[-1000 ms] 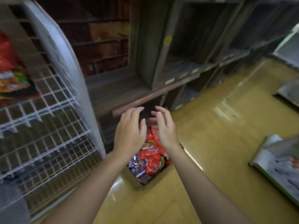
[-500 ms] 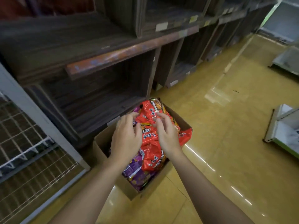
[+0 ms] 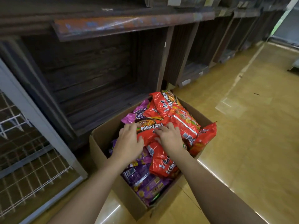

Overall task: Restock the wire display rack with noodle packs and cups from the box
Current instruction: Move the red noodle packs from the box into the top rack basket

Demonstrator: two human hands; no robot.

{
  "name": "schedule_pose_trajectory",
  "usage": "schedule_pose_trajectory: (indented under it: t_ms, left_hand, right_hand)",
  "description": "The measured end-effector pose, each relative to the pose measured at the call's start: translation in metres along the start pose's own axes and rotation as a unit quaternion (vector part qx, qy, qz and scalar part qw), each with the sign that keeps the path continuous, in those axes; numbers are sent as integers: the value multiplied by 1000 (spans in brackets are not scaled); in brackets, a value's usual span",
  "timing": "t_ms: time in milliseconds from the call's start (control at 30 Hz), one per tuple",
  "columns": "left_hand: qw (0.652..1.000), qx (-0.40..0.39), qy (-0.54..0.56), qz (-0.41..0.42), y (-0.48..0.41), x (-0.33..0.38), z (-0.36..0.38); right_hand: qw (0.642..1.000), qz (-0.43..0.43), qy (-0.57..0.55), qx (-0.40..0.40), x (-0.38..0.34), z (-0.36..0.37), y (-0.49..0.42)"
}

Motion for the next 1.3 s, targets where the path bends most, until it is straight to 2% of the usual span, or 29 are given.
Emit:
schedule_pose_trajectory:
  t_ms: [67,133,233,300,333,367,433,500,567,600,633,700,733,800,867,933,1033,1167,1233,1300]
  left_hand:
    - [1000,24,-1,6,1,-6,1]
    - [998,68,10,-4,-2,-10,-5]
    - [982,168,44,-71,-11,-10,-21]
    - [965,178,100,-163,-16,-9,-28]
    - [947,142,167,-234,-16,-11,-28]
    - [914,75,255,-306,-17,-12,-25]
    - [837,-96,371,-391,-15,-16,-17]
    - [810,-195,387,-395,-12,-22,-6]
    - [803,-204,392,-399,-12,-27,0]
    - [798,-188,400,-409,-14,-28,1]
    - [791,-168,417,-414,-17,-31,1]
    - [786,-99,440,-423,-21,-34,-3]
    - [789,-62,443,-421,-23,-35,-7]
    - [790,-6,452,-415,-21,-35,-14]
    - [777,41,475,-411,-18,-37,-20]
    - [761,99,502,-398,-16,-43,-24]
    - [757,144,522,-366,-12,-43,-31]
    - [759,161,527,-347,-6,-36,-35]
    - [755,159,533,-347,-4,-36,-35]
    - [751,149,544,-343,-2,-33,-34]
  right_hand:
    - [994,21,-58,96,-4,0,-1]
    - [972,21,-175,155,-1,-3,0]
    - [926,-34,-332,176,11,-15,2]
    - [888,-40,-431,155,18,-27,4]
    - [870,-43,-472,137,20,-32,4]
    - [852,-51,-506,123,19,-36,5]
    - [814,-59,-570,99,15,-44,6]
    - [767,-30,-637,74,15,-45,5]
    - [727,25,-684,51,23,-43,4]
    - [728,50,-683,32,29,-41,5]
    - [757,66,-651,8,35,-38,5]
    - [870,60,-484,-75,45,-27,8]
    - [909,55,-393,-129,46,-24,9]
    - [936,54,-294,-186,43,-24,11]
    - [940,30,-276,-196,39,-28,14]
    - [929,-6,-281,-240,41,-29,18]
    - [922,-62,-260,-280,50,-27,21]
    - [938,-70,-284,-185,49,-34,16]
    - [920,-17,-370,-129,46,-47,14]
    - [886,40,-458,-69,44,-60,10]
Point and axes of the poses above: each hand's wrist, its own y-axis away from the middle knuckle, its own z-axis out of the palm, x = y × z, the point moved 1 cm from there along -y, towards the middle knuckle, and after that the axes turned 3 degrees about x, right-handed, at the moved point
